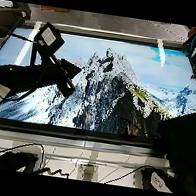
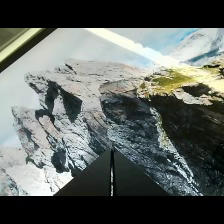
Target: Fold the clothes and pants, and hang the long-sleeved shirts on hangers.
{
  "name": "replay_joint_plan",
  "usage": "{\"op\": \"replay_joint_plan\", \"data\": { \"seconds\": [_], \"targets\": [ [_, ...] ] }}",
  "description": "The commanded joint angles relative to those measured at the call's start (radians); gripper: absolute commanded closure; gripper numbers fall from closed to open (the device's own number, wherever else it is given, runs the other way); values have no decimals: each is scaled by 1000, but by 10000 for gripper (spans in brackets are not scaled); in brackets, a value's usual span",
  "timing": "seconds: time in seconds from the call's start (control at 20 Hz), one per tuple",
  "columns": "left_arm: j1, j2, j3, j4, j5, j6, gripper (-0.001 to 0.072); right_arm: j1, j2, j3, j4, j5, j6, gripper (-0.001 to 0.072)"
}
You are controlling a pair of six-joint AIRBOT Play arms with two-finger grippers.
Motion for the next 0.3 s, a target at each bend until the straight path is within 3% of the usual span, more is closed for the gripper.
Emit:
{"op": "replay_joint_plan", "data": {
  "seconds": [0.0,0.1,0.25],
  "targets": [
    [0,0,0,0,0,1,681,319,-7,0,-256,-40,63,689],
    [0,0,0,0,0,1,682,457,-18,-13,-464,-39,154,689],
    [0,0,0,0,0,0,682,554,-42,-41,-634,-14,273,689]
  ]
}}
